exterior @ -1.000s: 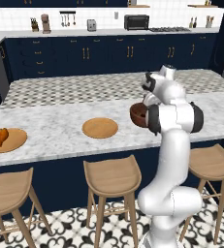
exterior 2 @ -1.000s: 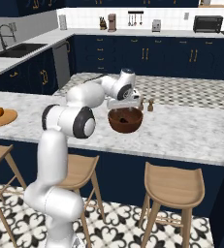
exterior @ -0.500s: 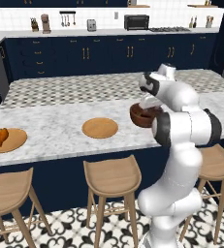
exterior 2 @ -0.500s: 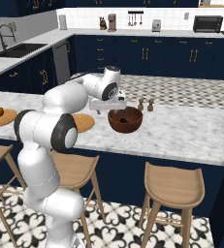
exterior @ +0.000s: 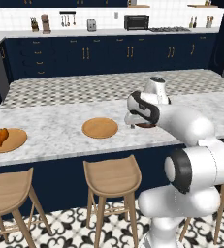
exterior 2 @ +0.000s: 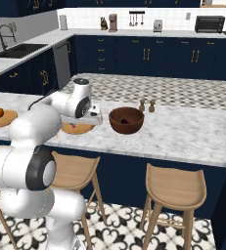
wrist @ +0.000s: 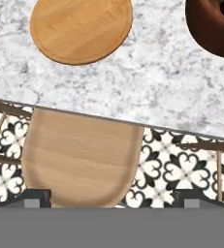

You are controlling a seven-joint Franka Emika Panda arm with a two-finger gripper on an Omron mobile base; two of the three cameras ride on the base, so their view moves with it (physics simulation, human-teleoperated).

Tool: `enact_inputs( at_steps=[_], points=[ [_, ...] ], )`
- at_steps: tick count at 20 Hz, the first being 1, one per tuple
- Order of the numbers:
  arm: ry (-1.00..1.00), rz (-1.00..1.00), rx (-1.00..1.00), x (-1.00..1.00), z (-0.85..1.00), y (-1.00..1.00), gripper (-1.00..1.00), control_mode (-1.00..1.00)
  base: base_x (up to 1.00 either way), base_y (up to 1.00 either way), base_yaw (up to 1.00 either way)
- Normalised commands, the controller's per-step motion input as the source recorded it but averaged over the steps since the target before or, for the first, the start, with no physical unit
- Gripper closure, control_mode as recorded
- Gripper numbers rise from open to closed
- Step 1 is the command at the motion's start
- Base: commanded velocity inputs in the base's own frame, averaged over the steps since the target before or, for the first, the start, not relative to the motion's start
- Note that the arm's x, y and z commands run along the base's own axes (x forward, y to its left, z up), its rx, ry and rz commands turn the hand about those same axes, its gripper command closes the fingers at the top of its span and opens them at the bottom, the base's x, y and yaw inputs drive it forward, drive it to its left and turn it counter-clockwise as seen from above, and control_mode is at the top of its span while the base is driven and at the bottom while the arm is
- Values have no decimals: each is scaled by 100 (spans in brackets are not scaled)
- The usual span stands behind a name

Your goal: Pick the chicken drumstick and eggplant from their plates and place them in the bowl. Then put the bowl in the fridge.

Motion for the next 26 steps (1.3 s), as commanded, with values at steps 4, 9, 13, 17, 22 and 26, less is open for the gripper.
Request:
enact_inputs(
  at_steps=[4,9,13,17,22,26],
  points=[
    [0,-5,0,-37,0,55,-100,-100,0,0,0],
    [-2,0,-1,-36,-1,15,-100,-100,0,0,0],
    [0,0,0,0,0,0,-100,-100,0,0,0],
    [0,0,0,-5,0,10,-100,100,0,14,0],
    [0,0,0,0,0,0,-100,100,0,86,0],
    [0,0,0,0,0,0,-100,100,0,66,-1]
  ],
)
